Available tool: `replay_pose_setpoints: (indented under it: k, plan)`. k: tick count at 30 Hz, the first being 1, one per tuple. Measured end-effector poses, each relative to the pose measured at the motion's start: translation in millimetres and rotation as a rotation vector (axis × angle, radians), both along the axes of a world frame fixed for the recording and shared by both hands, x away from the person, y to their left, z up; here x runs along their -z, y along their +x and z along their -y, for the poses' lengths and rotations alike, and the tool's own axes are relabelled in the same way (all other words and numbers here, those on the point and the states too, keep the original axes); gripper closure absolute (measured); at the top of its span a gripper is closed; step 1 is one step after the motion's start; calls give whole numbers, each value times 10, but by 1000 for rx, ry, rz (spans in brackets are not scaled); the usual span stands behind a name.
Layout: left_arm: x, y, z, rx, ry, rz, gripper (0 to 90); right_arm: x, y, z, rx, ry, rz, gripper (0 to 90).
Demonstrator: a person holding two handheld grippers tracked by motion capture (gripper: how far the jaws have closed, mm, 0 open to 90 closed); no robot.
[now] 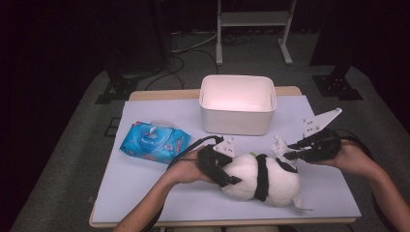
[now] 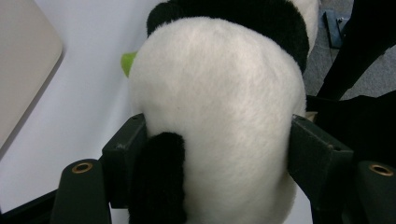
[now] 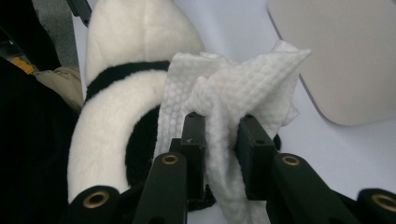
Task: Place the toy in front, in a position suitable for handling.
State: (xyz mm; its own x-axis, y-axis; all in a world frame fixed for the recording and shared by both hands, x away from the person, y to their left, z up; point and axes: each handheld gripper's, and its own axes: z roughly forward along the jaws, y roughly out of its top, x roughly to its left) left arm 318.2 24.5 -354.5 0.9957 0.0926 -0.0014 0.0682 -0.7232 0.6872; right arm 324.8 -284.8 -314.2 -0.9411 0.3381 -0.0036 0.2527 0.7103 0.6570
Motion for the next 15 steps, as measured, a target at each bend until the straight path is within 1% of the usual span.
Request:
replay_pose_setpoints:
  k: [3, 4, 7, 10, 12, 14, 15]
  plan:
    - [-24, -5, 24, 3, -5, 4, 285, -7, -8, -64, -21, 3, 0, 738]
    - [-31, -8, 34, 2, -9, 3, 283, -1, -14, -90, -29, 11, -6, 737]
    - [-43, -4, 51, 3, -7, 3, 282, 25, -39, -178, -53, 7, -10, 738]
    - [-45, -3, 58, -2, -14, -2, 282, 26, -53, -221, -68, 5, -5, 738]
    - [-54, -2, 68, -8, -20, -8, 282, 17, -65, -280, -77, 4, -13, 738]
    - [-59, 0, 72, -9, -24, -8, 282, 15, -63, -291, -87, 4, -10, 737]
    - [-66, 5, 80, -12, -32, -12, 282, 10, -66, -312, -95, 7, -11, 737]
